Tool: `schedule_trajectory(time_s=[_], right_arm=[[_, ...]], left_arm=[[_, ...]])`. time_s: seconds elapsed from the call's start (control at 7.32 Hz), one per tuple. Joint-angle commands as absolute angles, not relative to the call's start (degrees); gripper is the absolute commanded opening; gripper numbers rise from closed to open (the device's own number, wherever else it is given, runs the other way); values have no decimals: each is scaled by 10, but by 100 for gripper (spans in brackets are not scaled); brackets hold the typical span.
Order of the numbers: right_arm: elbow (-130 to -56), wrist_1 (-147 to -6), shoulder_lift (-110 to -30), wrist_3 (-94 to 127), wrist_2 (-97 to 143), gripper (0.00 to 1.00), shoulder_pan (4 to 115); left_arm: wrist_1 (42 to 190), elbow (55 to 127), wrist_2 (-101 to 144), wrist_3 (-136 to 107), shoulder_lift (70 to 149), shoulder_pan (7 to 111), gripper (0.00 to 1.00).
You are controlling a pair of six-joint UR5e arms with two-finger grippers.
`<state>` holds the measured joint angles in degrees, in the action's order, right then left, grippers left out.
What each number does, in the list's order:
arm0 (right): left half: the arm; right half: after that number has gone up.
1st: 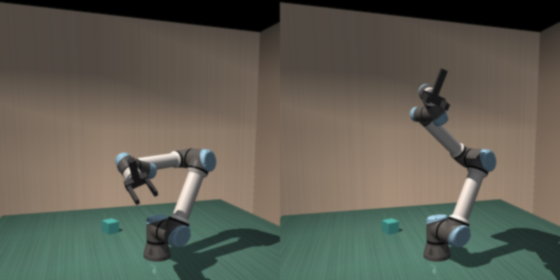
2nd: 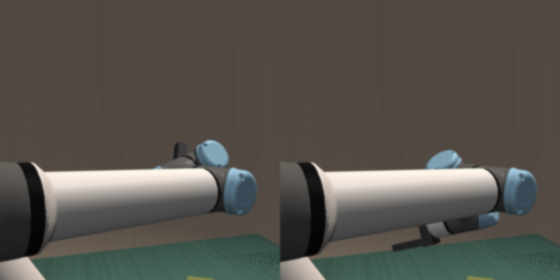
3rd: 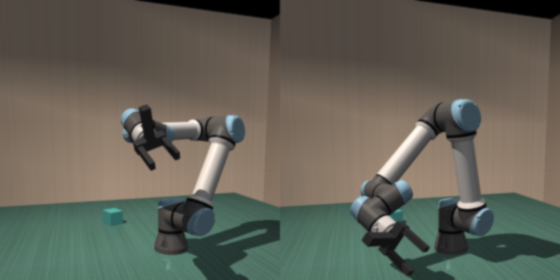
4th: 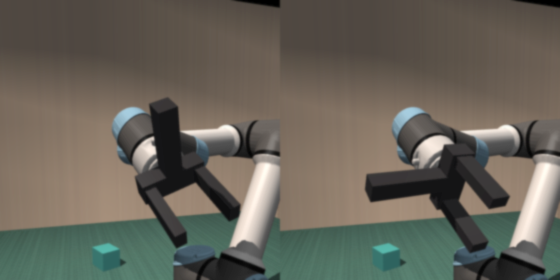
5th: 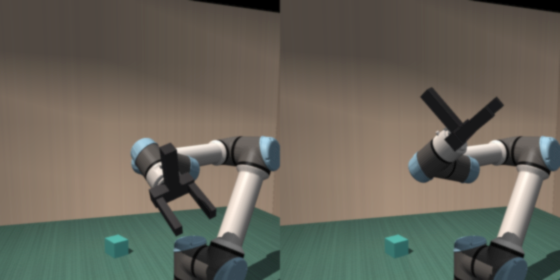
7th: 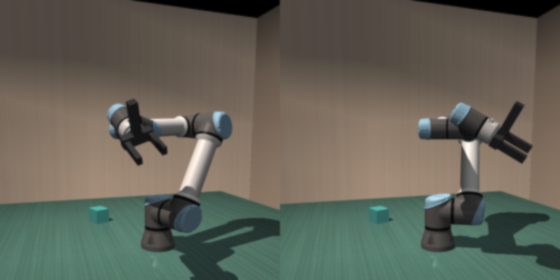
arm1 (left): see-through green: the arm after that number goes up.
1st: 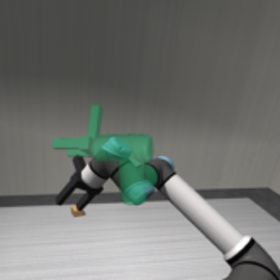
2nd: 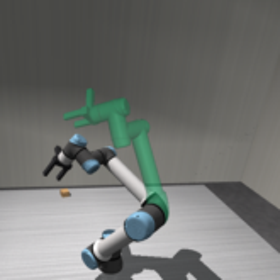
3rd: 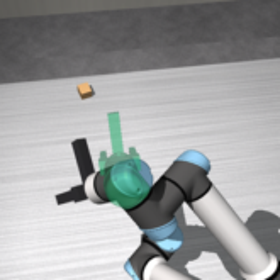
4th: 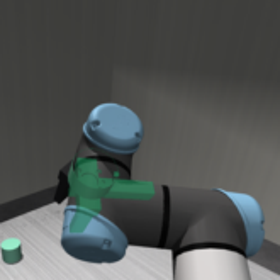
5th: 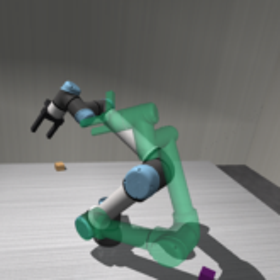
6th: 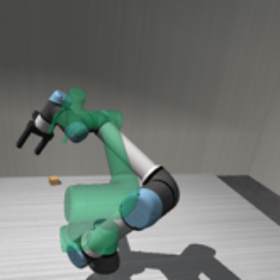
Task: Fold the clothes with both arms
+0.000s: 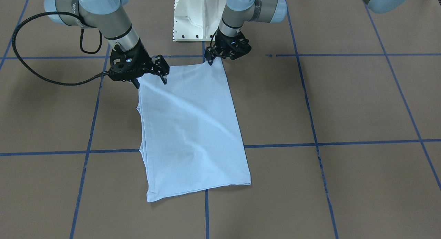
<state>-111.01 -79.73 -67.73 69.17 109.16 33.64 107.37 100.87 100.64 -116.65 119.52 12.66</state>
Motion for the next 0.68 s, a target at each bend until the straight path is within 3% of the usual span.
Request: schedule_trajectory(time_s=[0.0, 0.41, 0.55], right_arm=[[-1110, -797, -678, 692, 1092, 100, 337], [-1110, -797, -679, 692, 1092, 100, 337], [-1110, -797, -680, 692, 1092, 100, 337]], left_arm=[[1074, 1005, 1006, -1168, 1196, 127, 66], [1073, 1006, 1006, -1168, 1203, 127, 27], [1073, 1006, 1006, -1168, 1203, 127, 6]])
